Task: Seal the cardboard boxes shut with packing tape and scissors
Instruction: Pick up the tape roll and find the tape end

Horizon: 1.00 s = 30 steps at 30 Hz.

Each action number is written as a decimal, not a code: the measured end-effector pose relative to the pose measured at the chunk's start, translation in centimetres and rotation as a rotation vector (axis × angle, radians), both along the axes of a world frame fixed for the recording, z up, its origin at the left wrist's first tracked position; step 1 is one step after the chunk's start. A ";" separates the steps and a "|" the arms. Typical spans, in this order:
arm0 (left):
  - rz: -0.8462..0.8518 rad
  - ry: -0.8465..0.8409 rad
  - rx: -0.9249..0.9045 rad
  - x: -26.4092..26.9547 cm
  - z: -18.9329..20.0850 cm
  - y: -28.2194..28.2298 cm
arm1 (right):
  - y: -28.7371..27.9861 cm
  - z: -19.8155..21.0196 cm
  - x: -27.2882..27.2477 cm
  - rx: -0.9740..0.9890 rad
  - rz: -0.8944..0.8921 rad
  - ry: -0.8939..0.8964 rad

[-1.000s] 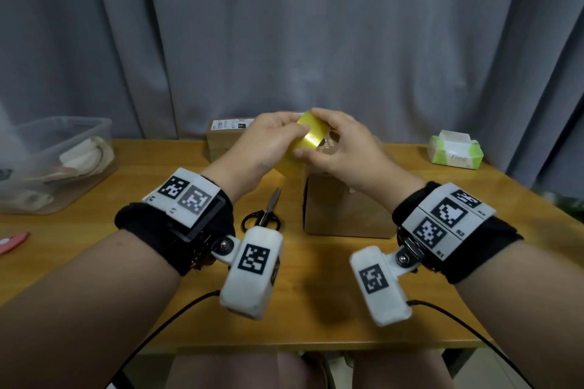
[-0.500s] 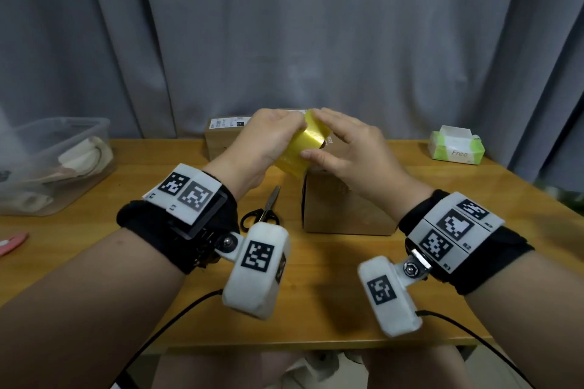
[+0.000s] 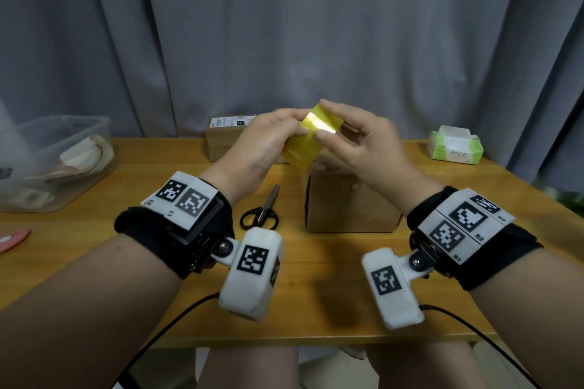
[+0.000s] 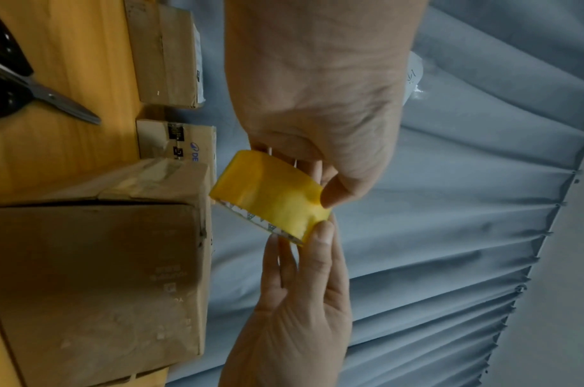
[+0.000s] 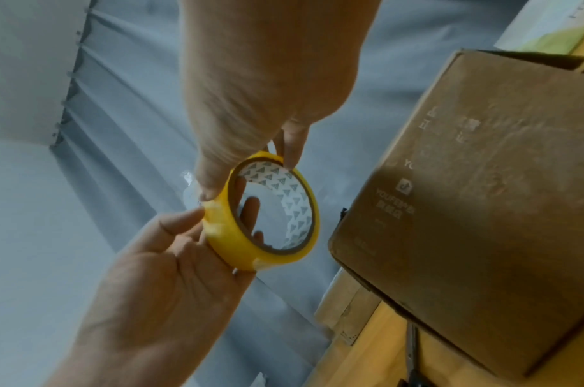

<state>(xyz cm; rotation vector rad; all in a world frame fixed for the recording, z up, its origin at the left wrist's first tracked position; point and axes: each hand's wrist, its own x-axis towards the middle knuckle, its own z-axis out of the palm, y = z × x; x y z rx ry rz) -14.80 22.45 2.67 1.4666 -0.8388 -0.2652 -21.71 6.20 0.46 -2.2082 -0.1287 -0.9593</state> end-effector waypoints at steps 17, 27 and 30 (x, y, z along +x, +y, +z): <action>-0.127 -0.009 -0.073 -0.6 0.4 0.8 | 1.6 1.9 -1.2 0.979 0.403 0.186; -0.056 -0.218 0.003 -1.0 0.7 2.1 | 2.3 2.0 -0.9 0.646 0.408 0.331; 0.044 -0.350 -0.001 -1.1 0.6 2.0 | 3.2 2.4 -0.6 0.498 0.373 0.359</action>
